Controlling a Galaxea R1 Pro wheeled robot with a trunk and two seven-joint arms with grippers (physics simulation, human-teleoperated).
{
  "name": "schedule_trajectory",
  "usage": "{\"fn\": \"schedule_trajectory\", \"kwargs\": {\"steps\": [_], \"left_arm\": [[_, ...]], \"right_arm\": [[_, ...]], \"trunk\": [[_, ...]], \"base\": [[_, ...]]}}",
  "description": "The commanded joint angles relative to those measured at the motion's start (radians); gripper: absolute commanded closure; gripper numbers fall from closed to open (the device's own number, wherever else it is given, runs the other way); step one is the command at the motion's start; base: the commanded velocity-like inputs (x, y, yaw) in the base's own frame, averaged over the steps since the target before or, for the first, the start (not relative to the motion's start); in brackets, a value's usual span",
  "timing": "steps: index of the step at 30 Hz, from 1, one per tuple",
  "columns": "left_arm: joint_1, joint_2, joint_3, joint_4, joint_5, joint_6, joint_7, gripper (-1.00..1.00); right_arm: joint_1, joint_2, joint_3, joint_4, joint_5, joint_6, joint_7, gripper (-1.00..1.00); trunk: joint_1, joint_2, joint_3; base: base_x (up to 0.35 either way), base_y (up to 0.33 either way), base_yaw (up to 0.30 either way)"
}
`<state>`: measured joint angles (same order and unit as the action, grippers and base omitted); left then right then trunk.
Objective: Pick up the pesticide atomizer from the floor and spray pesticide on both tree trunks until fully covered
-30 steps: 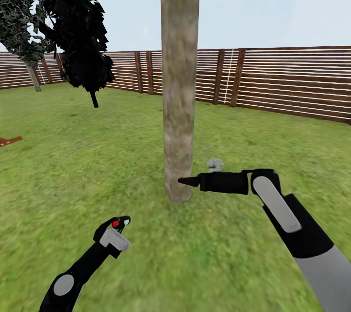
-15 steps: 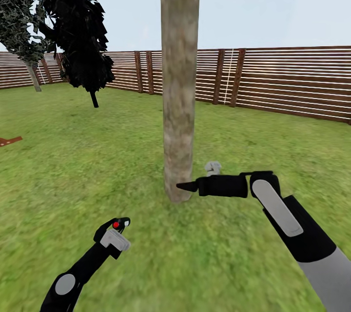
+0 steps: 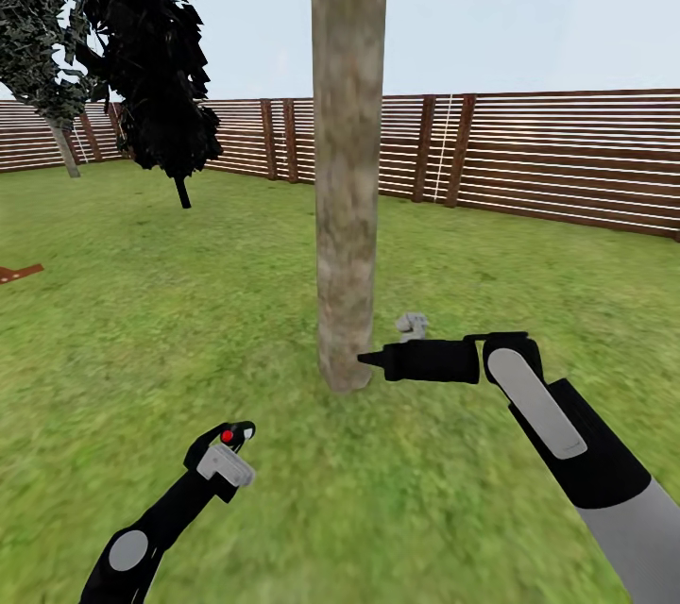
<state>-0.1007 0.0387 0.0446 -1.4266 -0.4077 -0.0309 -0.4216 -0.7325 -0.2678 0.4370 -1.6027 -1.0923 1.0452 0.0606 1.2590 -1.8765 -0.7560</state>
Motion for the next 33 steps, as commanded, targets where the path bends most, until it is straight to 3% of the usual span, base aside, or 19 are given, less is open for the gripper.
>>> {"fn": "schedule_trajectory", "kwargs": {"steps": [1, 4, 8, 11, 14, 20, 24, 33], "left_arm": [[-0.001, 0.000, 0.001, -0.001, -0.010, -0.004, -0.002, 1.00], [0.000, 0.000, -0.002, -0.001, -0.011, -0.003, -0.002, 1.00], [0.000, -0.001, -0.041, -0.001, -0.013, 0.000, 0.001, 1.00], [-0.001, -0.001, -0.053, 0.005, -0.014, 0.006, 0.002, 1.00], [-0.001, 0.000, -0.056, 0.010, -0.014, 0.007, 0.003, 1.00], [-0.001, 0.000, -0.058, 0.013, -0.014, 0.008, 0.003, 1.00], [-0.001, 0.000, -0.058, 0.014, -0.013, 0.008, 0.003, 1.00], [0.001, 0.000, -0.072, 0.014, -0.013, 0.006, 0.003, 1.00]], "right_arm": [[-0.001, -0.001, 0.001, 0.000, 0.007, 0.002, 0.007, 1.00], [-0.001, 0.000, 0.003, 0.000, 0.007, 0.002, 0.006, 1.00], [0.001, 0.003, 0.016, 0.000, 0.009, 0.002, -0.003, 1.00], [0.002, 0.009, 0.046, 0.000, 0.010, 0.002, -0.052, 1.00], [0.002, 0.012, 0.077, 0.000, 0.009, 0.002, -0.068, 1.00], [0.002, 0.015, 0.092, 0.000, 0.000, 0.002, -0.066, 1.00], [0.002, 0.018, 0.132, 0.000, -0.004, 0.002, -0.065, 1.00], [0.002, 0.062, 0.147, 0.000, -0.004, 0.002, -0.065, 1.00]], "trunk": [[0.000, 0.000, -0.001], [0.000, 0.000, -0.001], [0.000, 0.000, -0.001], [0.000, 0.000, -0.001], [0.000, 0.000, -0.001], [0.000, 0.000, -0.001], [0.000, 0.000, -0.001], [0.000, 0.000, -0.001]], "base": [[0.000, 0.000, 0.000], [0.000, 0.000, 0.000], [0.000, 0.000, 0.000], [0.000, 0.000, 0.000], [0.000, 0.000, 0.000], [0.000, 0.000, 0.000], [0.000, 0.000, 0.000], [0.000, 0.000, 0.000]]}}
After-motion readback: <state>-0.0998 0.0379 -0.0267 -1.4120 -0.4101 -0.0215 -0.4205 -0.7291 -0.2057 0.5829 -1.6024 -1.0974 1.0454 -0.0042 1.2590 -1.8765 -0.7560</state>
